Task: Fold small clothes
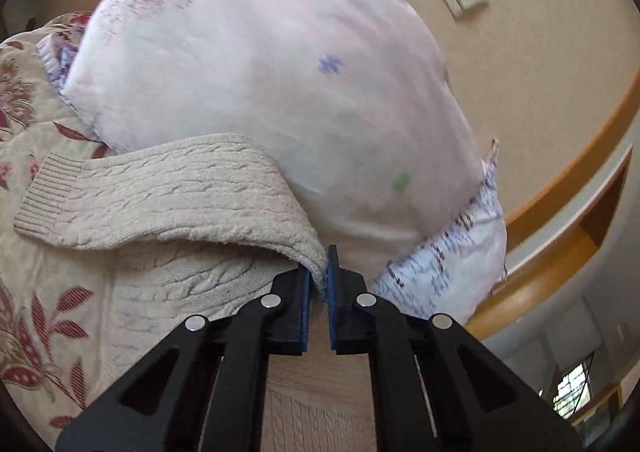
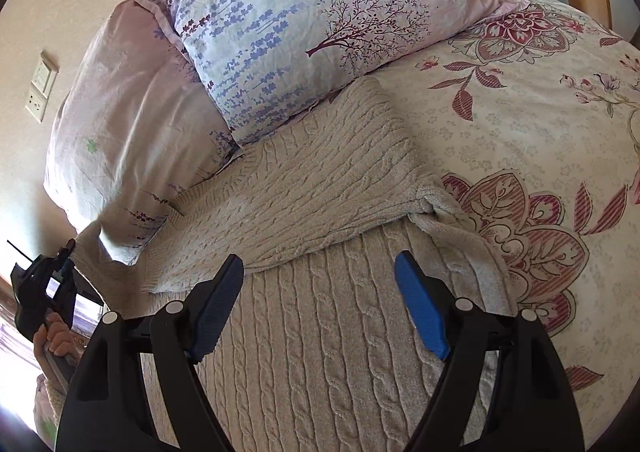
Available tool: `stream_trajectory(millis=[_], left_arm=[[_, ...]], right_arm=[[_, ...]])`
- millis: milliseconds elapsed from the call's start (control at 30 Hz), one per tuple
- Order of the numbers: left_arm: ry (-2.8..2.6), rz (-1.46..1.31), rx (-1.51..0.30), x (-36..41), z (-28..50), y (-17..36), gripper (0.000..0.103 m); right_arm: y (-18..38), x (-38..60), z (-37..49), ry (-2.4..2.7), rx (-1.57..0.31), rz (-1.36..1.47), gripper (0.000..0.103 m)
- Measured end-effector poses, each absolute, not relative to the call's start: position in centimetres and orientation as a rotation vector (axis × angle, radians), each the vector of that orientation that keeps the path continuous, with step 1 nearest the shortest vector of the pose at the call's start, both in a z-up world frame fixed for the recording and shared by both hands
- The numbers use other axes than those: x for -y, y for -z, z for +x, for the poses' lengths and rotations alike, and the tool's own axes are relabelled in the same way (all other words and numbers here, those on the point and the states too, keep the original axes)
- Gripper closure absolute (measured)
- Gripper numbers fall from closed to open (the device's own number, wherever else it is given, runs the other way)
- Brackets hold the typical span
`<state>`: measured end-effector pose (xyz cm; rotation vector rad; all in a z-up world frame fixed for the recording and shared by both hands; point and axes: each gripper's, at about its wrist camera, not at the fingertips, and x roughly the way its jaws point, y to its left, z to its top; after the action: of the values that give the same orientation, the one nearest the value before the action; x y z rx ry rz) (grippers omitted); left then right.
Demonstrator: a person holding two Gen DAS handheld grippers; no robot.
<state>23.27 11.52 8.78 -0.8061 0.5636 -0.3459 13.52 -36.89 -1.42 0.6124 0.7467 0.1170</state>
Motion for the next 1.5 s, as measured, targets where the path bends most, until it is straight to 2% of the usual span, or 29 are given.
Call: stream_trajectory(millis=[167, 233, 333, 400, 467, 567, 633, 700, 867, 967, 1067, 1133, 1267, 1400, 1500], left_arm=[[0.4, -0.777, -0.804, -4.3, 23.8, -1.6, 0.092], [0.37, -0.854, -0.905, -4.3, 23.6, 1.8, 0.087], [0.364, -0.992, -0.903, -6.2, 23.1, 3.1, 0.081], [0.31, -1.01, -0.849, -7.6, 22.5, 1.9, 0.056], [0.235, -1.021, -0.795, -9.6, 21.9, 0.8, 0.05], [0.164, -1.055, -0.759, -11.4, 22.5, -0.3, 0.052], [0.145, -1.063, -0.754, -11.6, 23.4, -0.7, 0.069], [0.162, -1.035, -0.748, -10.5, 24.7, -1.8, 0.092], [0.306, -0.746, -0.697, -2.8, 26.6, -6.2, 0.096], [0.456, -0.426, -0.702, 5.0, 26.0, -7.5, 0.096], [0.577, -0.051, -0.73, 12.6, 24.0, -6.3, 0.095], [0.618, 0.125, -0.763, 15.3, 22.3, -4.7, 0.091], [0.596, 0.2, -0.753, 13.7, 20.6, -4.4, 0.049], [0.522, 0.094, -0.708, 6.2, 20.9, -7.5, 0.048], [0.314, 0.065, -0.708, -0.5, 22.4, -7.6, 0.049]], right_arm=[[1.6, 37.1, 13.0, -0.114, -0.753, 0.623, 0.024], [1.5, 37.2, 12.7, -0.116, -0.752, 0.625, 0.024], [1.3, 37.5, 12.2, -0.114, -0.741, 0.623, 0.024], [1.2, 37.9, 11.9, -0.109, -0.733, 0.622, 0.024], [1.2, 38.2, 11.8, -0.111, -0.726, 0.631, 0.024], [1.3, 38.3, 11.7, -0.12, -0.723, 0.639, 0.024], [1.3, 38.4, 11.5, -0.125, -0.724, 0.636, 0.024], [1.2, 38.6, 11.4, -0.128, -0.722, 0.634, 0.024], [0.1, 39.7, 10.9, -0.128, -0.689, 0.626, 0.024], [-0.5, 40.1, 11.0, -0.118, -0.683, 0.632, 0.024], [-0.7, 40.9, 11.2, -0.122, -0.669, 0.657, 0.024], [-0.8, 41.6, 11.7, -0.126, -0.667, 0.685, 0.024], [-1.0, 42.1, 13.2, -0.173, -0.7, 0.712, 0.024], [-1.6, 40.7, 15.5, -0.262, -0.761, 0.683, 0.041], [-2.4, 37.7, 17.3, -0.296, -0.799, 0.563, 0.042]])
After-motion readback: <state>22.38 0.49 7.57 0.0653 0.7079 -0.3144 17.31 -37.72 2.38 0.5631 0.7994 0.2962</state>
